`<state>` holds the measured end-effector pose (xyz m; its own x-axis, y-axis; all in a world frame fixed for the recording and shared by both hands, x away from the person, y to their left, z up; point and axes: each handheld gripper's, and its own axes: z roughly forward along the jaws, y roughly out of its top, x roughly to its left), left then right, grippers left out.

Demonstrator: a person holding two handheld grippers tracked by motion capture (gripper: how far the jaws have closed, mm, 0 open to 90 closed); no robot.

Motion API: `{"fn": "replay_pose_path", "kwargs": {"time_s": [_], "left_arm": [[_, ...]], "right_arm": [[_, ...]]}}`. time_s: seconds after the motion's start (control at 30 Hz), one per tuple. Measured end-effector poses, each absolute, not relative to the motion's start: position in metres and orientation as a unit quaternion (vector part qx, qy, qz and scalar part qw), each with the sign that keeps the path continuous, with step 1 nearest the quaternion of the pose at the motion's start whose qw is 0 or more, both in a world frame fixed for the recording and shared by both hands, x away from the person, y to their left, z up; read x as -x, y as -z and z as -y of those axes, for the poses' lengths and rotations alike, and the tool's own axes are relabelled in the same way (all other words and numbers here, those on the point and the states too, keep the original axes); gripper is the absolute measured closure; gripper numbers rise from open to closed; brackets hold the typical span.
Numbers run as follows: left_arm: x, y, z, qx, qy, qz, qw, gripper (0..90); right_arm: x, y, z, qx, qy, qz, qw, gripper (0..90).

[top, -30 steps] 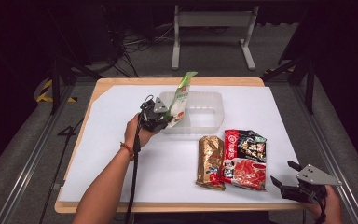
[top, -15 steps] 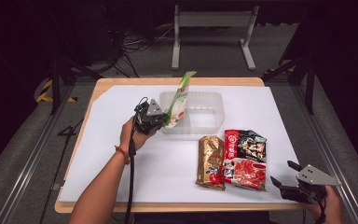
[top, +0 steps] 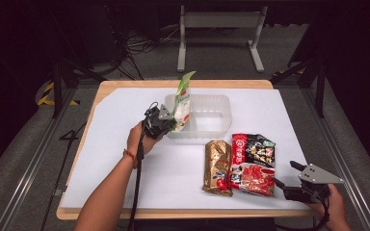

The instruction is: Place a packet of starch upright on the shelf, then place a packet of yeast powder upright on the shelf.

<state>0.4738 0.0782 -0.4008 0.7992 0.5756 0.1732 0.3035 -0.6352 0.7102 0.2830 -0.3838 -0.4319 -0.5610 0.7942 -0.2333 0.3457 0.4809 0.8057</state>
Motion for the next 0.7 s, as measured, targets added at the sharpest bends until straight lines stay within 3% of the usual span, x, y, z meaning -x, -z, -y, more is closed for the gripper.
{"fn": "replay_pose_path", "kwargs": {"time_s": [0.17,0.27,0.3,0.4,0.6,0.7], "left_arm": [[-0.461,0.395,-0.082,-0.875,-0.193,-0.236,0.375,74.8],[-0.446,0.386,-0.089,-0.870,-0.185,-0.215,0.403,60.1],[-0.442,0.384,-0.090,-0.868,-0.184,-0.212,0.409,60.1],[-0.424,0.379,-0.101,-0.864,-0.172,-0.202,0.429,42.7],[-0.407,0.388,-0.120,-0.859,-0.146,-0.219,0.439,28.8],[-0.398,0.398,-0.127,-0.860,-0.165,-0.228,0.425,20.3]], "right_arm": [[-0.285,0.428,0.387,-0.364,-0.394,-0.795,0.282,22.2],[-0.286,0.426,0.390,-0.373,-0.410,-0.789,0.266,23.2],[-0.286,0.426,0.390,-0.373,-0.410,-0.789,0.266,23.2],[-0.286,0.422,0.390,-0.374,-0.422,-0.790,0.241,19.4],[-0.289,0.418,0.385,-0.367,-0.425,-0.802,0.203,13.6],[-0.288,0.417,0.382,-0.361,-0.421,-0.809,0.196,12.7]]}}
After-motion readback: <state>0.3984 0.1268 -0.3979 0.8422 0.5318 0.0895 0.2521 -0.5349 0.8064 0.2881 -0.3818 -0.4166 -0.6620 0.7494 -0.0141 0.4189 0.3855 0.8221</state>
